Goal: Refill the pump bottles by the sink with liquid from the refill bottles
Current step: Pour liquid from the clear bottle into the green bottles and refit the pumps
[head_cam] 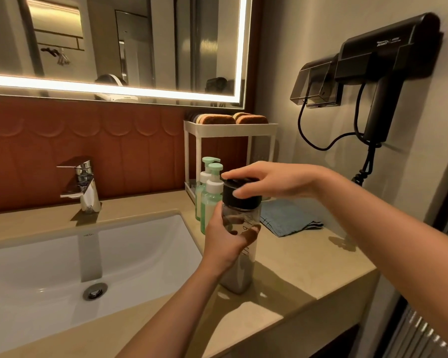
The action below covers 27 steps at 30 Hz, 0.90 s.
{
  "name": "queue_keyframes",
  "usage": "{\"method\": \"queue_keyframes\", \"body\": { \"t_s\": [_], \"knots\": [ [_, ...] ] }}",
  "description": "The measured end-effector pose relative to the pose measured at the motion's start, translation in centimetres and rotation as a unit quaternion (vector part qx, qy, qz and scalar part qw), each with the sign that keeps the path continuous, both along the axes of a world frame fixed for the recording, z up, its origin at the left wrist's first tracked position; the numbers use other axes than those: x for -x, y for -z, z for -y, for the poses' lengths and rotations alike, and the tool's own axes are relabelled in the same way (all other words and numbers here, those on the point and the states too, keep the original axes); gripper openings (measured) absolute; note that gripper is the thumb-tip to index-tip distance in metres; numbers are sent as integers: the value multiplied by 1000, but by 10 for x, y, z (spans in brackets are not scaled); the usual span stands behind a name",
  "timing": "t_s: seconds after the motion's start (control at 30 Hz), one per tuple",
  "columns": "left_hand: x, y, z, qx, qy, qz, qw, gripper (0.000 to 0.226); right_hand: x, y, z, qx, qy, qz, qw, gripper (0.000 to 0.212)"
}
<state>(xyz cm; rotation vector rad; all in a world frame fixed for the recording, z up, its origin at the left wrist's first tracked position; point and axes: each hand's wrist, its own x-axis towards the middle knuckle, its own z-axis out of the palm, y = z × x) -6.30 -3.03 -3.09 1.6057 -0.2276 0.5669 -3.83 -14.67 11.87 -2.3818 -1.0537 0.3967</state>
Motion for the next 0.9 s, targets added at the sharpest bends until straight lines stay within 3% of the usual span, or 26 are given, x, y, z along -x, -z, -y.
{"method": "queue_keyframes", "body": {
  "t_s": [0.17, 0.23, 0.3, 0.37, 0.4, 0.47, 0.53, 0.57, 0.63, 0.73, 0.8, 0.9],
  "knots": [
    [0, 0, 0, -4, -2, 8, 1000, 57, 6, -2, -7, 83, 32, 213, 973, 59],
    [0, 0, 0, 8, 3, -4, 1000, 55, 11, 5, -20, 109, 77, 342, 930, 56],
    [-1, 1, 1, 18, 4, -17, 1000, 61, 15, 15, -30, 145, 121, 476, 859, 59],
    [0, 0, 2, 17, 0, -22, 1000, 64, 17, 22, -35, 171, 149, 559, 798, 67],
    [0, -1, 2, 15, -1, -19, 1000, 62, 17, 24, -36, 164, 160, 570, 789, 70],
    [1, -3, 2, 7, 0, -15, 1000, 58, 14, 29, -38, 134, 175, 517, 827, 71],
    [2, -3, 2, -5, 2, -13, 1000, 59, 13, 31, -42, 65, 159, 358, 918, 65],
    [2, -3, 1, -6, 5, -9, 1000, 60, 12, 30, -42, 28, 145, 289, 946, 65],
    [2, -2, 0, 1, 10, -9, 1000, 62, 13, 22, -36, -15, 112, 186, 976, 62],
    [0, -2, 0, -3, 7, -23, 1000, 65, 10, 6, -13, -5, 37, 21, 999, 45],
    [0, -2, -1, 1, 10, -26, 1000, 66, 10, 1, 0, 16, 12, 7, 1000, 46],
    [0, -1, -1, -2, 4, -23, 1000, 63, 9, -4, 5, 24, 0, 99, 995, 46]
  ]
}}
